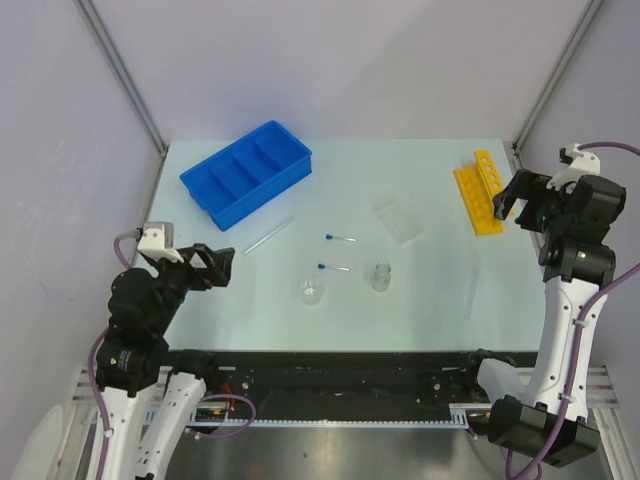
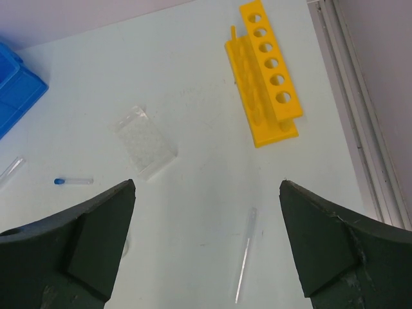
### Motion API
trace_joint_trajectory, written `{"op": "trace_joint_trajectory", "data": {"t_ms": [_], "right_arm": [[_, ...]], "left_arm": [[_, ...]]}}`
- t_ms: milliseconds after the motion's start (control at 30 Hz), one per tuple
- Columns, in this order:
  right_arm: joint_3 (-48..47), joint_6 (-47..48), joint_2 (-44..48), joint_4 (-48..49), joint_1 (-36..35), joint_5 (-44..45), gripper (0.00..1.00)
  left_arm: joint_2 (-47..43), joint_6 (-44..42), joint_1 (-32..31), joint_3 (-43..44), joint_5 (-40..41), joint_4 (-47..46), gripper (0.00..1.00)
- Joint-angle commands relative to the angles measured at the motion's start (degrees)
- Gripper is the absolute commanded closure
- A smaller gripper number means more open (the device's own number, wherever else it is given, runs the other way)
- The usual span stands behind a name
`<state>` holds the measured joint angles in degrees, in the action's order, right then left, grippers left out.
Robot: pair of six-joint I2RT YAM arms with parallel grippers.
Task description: Organize the chemistry lab equipment
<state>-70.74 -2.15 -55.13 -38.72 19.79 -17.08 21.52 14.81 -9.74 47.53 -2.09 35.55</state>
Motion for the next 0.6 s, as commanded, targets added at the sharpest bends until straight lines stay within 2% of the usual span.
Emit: {"op": "trace_joint_trajectory", "data": {"t_ms": [0,233,333,367,467,567], "right_arm": [[-1.2,0.5,0.7,0.8,0.2,-2.2,0.01],[-1.1,2.0,0.9,-0.2,0.2,-8.0,0.0],[-1.2,8.3,0.6,-3.2,0.2,-17.1,0.0],[-1.2,14.7,0.5,-4.5,0.2,-24.4,0.0],[-1.1,27.4,-0.1,-11.9,0.2,-37.1,0.0],[-0.6,34.3,-0.3,-17.7,-1.2,-41.8,0.0]], "left_arm": [[0.6,3.3,-0.2,-1.5,-8.1,-2.6,0.0],[0.0,4.8,-0.2,-3.2,-12.1,-2.7,0.0],[0.7,5.0,-0.2,-3.8,-15.0,-3.0,0.0],[0.9,5.0,-0.2,-4.1,-16.2,-3.3,0.0],[1.8,5.8,-0.2,-5.3,-19.4,-4.5,0.0],[3.1,6.8,-0.1,-6.6,-21.8,-5.6,0.0]]}}
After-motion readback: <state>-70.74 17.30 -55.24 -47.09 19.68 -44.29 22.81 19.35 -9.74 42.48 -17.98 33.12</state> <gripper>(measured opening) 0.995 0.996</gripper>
